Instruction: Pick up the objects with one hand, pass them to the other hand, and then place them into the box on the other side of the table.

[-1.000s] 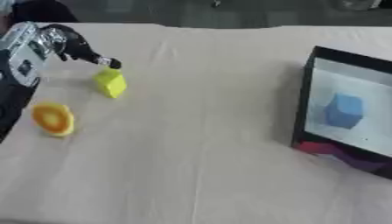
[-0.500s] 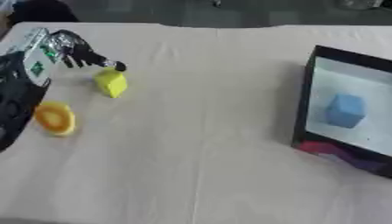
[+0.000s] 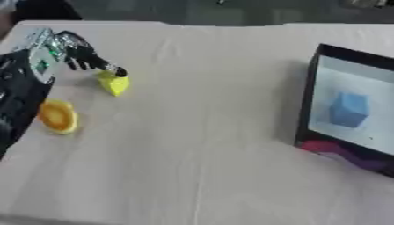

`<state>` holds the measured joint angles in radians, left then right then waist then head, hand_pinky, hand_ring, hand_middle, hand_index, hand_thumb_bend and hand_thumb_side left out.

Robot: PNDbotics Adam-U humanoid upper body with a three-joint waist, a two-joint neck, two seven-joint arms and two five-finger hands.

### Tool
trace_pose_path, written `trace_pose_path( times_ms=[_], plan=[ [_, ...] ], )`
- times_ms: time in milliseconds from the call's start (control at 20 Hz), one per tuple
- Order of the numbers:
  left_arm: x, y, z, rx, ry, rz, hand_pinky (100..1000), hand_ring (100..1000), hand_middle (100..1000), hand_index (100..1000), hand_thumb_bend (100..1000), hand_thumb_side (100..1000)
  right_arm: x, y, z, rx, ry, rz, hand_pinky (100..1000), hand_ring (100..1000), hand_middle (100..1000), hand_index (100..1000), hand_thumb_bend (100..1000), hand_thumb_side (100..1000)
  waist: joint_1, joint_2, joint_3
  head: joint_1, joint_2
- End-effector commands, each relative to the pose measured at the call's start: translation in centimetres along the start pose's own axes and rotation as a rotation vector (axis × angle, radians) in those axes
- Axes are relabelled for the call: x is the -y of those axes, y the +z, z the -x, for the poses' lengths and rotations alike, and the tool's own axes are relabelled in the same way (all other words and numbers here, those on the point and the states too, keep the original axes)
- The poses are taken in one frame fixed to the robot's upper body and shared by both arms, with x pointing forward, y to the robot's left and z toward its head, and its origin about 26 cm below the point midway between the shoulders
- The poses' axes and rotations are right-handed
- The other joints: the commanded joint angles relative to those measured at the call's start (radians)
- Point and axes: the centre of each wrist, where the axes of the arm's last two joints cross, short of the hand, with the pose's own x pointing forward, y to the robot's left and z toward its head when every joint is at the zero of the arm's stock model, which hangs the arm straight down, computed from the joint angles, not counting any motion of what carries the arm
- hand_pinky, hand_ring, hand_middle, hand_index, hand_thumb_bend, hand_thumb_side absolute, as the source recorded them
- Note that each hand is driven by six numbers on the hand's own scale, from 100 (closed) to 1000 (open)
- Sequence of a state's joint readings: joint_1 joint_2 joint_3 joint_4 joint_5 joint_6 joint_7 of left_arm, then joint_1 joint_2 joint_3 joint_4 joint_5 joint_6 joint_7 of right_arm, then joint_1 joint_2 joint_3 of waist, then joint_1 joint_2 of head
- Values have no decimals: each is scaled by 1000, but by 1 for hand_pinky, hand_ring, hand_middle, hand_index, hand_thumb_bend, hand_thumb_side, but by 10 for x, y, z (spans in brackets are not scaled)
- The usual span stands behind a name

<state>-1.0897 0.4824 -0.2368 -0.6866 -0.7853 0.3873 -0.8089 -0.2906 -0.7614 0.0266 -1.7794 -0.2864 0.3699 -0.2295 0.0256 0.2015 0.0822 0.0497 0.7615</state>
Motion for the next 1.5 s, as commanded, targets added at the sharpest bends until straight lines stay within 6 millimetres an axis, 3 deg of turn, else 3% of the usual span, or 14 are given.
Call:
trace_pose_path(
  times_ms=[50, 650, 1100, 1500],
  plan=[
    [-17, 12, 0, 6, 10, -6, 911, 872, 776, 787, 735, 572, 7, -2, -7, 21, 14, 12, 947, 1000, 898, 895, 314, 499, 12, -41, 0, 4, 8],
    [-6, 0, 6, -16, -13, 60, 912, 876, 779, 788, 713, 459, 7, -2, -2, 10, 10, 16, 948, 1000, 896, 894, 302, 506, 11, -40, -4, 5, 8],
    [-12, 6, 8, 16, -29, 73, 914, 877, 780, 792, 717, 491, 7, -2, 2, -3, 18, 15, 949, 1000, 895, 893, 291, 512, 18, -41, 0, 0, 8],
    [-1, -3, 5, 6, -67, 80, 904, 872, 770, 773, 702, 466, 6, -3, 5, -11, 12, 18, 950, 1000, 895, 893, 284, 518, 15, -40, -5, 0, 5]
  ],
)
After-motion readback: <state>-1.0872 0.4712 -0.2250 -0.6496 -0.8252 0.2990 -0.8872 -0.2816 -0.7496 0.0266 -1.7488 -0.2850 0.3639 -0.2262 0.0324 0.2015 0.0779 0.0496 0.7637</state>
